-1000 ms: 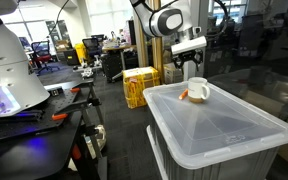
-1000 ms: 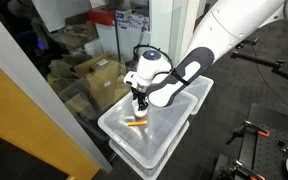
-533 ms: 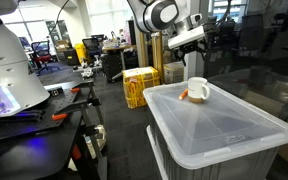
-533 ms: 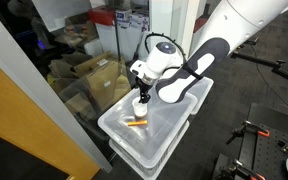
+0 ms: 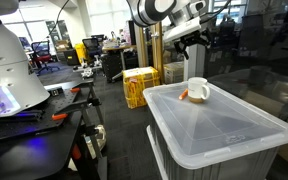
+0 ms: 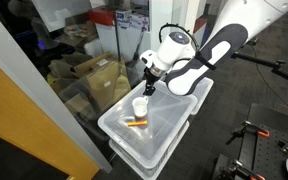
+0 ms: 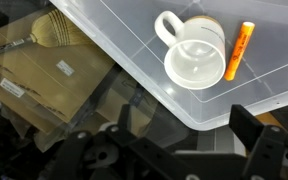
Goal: Slide the mug to the left
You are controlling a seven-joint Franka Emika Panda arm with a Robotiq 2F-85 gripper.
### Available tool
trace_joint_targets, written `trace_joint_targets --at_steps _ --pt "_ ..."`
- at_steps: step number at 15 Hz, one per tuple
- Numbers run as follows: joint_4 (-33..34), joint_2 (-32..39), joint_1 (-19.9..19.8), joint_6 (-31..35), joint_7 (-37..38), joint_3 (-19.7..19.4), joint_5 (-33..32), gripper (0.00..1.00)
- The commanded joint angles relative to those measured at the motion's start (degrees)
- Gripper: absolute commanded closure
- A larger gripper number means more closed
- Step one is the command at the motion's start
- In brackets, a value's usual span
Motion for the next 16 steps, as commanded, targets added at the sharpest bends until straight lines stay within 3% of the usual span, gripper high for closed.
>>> trace_joint_targets --at_steps 1,11,12,16 --pt "-5.2 -6.3 -4.0 -2.0 5.1 2.2 -0.3 0.00" --pt "-8.2 -13.3 -13.4 -11.0 3.2 7.7 7.6 0.00" --pt "-6.1 -10.5 -10.8 -8.8 4.6 5.3 5.8 0.00" --pt "-6.1 -10.3 -10.9 -8.9 4.6 5.3 5.9 0.00"
